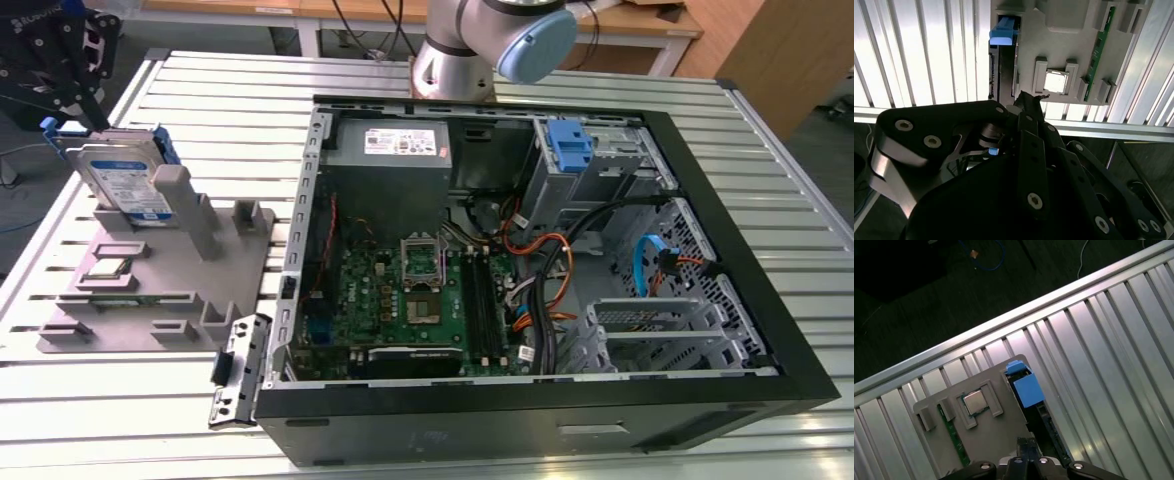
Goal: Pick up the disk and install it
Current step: 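Pick up the disk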
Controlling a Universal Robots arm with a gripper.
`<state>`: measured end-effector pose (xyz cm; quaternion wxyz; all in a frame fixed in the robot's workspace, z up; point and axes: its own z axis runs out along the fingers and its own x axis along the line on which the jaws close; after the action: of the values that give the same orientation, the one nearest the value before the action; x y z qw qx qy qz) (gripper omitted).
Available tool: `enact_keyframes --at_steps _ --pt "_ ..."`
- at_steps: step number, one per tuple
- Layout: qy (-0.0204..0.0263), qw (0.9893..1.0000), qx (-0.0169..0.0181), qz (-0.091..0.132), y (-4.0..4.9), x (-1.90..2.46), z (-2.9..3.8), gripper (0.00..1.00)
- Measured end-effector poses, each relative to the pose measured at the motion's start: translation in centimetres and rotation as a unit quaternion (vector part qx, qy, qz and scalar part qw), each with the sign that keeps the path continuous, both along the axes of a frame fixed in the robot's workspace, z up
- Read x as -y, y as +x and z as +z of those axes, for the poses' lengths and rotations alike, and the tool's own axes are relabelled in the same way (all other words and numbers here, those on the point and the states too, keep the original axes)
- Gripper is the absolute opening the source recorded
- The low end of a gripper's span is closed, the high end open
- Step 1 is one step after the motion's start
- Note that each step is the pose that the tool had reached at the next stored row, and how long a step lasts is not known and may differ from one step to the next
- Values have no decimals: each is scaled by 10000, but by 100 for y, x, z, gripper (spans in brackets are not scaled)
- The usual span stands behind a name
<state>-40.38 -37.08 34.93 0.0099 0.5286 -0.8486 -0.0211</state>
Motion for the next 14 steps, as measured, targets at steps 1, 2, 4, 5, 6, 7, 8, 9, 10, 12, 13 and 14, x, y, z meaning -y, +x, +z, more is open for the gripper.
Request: enact_keyframes --at_steps 1,2,4,5,6,7,8,9,10,12,13,14 --pt "0 10000 0 0 0 0 0 11" --pt "0 10000 0 0 0 0 0 11" --pt "0 10000 0 0 0 0 0 11" --pt "0 10000 0 1 0 0 0 11" --pt "0 10000 0 2 0 0 0 11" --pt "0 10000 0 14 0 0 -1 11" --pt "0 10000 0 40 0 0 -2 11" --pt "1 10000 0 86 0 0 -3 11" --pt "2 9999 0 150 1 0 -5 11" --pt "4 9996 0 296 0 0 -9 11" --pt "6 9993 0 366 0 0 -11 11" --pt "10 9991 0 433 0 0 -13 11"
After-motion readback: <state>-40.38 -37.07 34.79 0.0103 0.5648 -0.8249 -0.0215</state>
